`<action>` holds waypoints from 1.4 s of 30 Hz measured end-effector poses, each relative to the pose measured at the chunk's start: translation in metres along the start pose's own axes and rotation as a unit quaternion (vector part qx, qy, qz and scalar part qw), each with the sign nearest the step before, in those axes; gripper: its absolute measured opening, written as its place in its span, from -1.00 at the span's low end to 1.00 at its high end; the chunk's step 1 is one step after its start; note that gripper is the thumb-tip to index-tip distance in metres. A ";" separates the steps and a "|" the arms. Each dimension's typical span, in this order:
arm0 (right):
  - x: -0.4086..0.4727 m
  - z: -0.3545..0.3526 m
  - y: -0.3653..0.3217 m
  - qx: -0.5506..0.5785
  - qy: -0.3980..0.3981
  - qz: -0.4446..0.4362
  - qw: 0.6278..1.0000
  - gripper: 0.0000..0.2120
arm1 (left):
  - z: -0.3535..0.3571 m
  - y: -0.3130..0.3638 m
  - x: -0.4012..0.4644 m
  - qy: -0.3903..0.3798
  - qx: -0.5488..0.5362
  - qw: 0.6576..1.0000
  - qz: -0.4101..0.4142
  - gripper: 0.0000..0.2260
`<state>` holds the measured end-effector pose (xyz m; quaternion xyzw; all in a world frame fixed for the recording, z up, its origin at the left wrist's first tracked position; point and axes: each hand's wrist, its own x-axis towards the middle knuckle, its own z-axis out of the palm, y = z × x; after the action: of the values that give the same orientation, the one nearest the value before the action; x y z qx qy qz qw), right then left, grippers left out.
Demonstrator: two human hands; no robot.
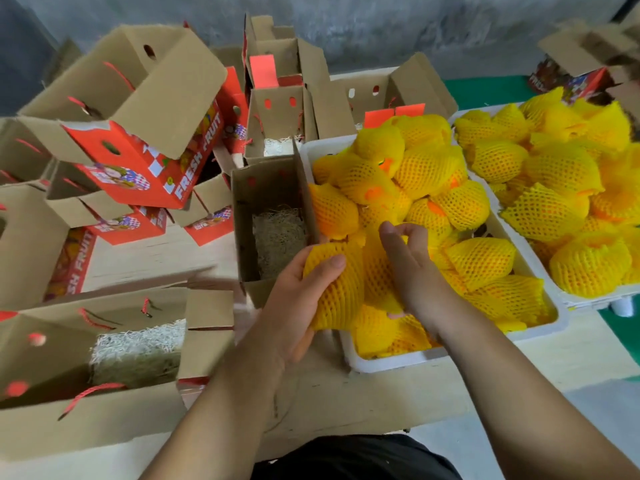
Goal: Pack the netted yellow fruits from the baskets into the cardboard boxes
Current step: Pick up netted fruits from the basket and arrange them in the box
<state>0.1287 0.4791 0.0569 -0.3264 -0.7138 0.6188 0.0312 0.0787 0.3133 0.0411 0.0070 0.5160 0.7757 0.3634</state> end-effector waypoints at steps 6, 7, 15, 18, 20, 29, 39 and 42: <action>-0.043 0.072 -0.021 0.087 -0.043 -0.044 0.994 -0.66 | -0.072 0.032 -0.031 0.087 -0.031 0.995 0.039 -0.46; -0.051 0.092 -0.022 0.108 -0.040 -0.060 0.992 -0.68 | -0.087 0.040 -0.038 0.095 -0.036 0.994 0.037 -0.42; -0.091 0.258 -0.022 0.169 -0.078 -0.055 0.981 -0.50 | -0.245 0.088 -0.096 0.143 -0.015 0.988 0.051 -0.75; -0.100 0.314 -0.014 0.121 -0.074 -0.009 0.990 -0.50 | -0.309 0.101 -0.114 0.244 0.032 0.966 0.082 -0.73; -0.105 0.343 -0.004 0.118 -0.116 0.047 0.985 -0.65 | -0.347 0.104 -0.126 0.316 0.129 0.933 0.115 -0.87; -0.061 0.458 0.008 -0.076 -0.211 0.185 0.957 -0.56 | -0.387 0.094 -0.142 0.341 0.203 0.893 0.215 -0.75; -0.041 0.496 0.022 -0.002 -0.228 0.228 0.946 -0.77 | -0.383 0.072 -0.131 0.316 0.520 0.773 0.181 -0.56; -0.037 0.458 0.019 0.099 -0.258 0.264 0.924 -0.82 | -0.385 0.066 -0.119 0.300 0.542 0.775 0.126 -0.54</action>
<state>-0.0399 0.0656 -0.0532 -0.3276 -0.5201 0.7348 -0.2868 -0.0188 -0.0748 -0.0426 0.0347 0.9284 0.3690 0.0256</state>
